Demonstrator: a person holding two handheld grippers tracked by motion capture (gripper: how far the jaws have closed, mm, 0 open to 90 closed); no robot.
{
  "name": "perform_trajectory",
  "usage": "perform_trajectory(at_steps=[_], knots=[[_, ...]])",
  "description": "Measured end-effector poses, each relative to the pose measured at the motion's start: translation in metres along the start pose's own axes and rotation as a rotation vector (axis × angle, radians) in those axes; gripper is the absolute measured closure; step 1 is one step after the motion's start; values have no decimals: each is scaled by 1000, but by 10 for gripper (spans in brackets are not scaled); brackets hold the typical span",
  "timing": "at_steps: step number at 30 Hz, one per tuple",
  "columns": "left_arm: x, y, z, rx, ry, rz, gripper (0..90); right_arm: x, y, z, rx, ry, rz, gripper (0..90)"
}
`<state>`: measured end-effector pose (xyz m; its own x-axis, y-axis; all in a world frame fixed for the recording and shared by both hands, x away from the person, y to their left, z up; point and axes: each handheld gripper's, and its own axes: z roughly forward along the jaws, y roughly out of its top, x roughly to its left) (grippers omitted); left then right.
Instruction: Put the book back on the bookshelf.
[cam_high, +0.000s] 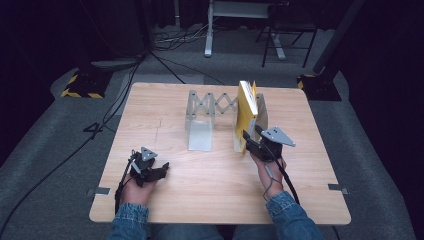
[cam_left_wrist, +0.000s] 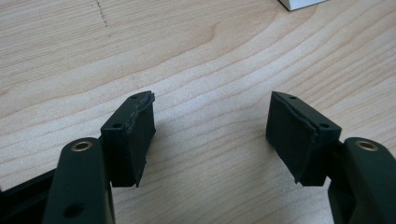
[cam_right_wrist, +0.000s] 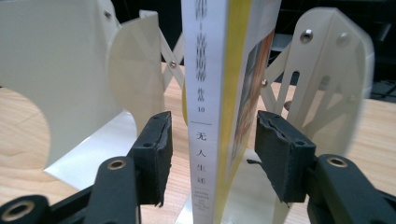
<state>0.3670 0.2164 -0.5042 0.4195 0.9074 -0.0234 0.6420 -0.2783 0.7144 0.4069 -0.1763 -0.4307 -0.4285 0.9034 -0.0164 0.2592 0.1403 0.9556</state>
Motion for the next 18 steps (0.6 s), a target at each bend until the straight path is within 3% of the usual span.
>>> perform_trajectory(at_steps=[6,18], knots=[[1,-3,-3,6,-14,10,294,-12,6,-22,18,44,-27,447],[1,-15,-14,16,-34,36,233,-35,6,-54,80,115,-29,416]])
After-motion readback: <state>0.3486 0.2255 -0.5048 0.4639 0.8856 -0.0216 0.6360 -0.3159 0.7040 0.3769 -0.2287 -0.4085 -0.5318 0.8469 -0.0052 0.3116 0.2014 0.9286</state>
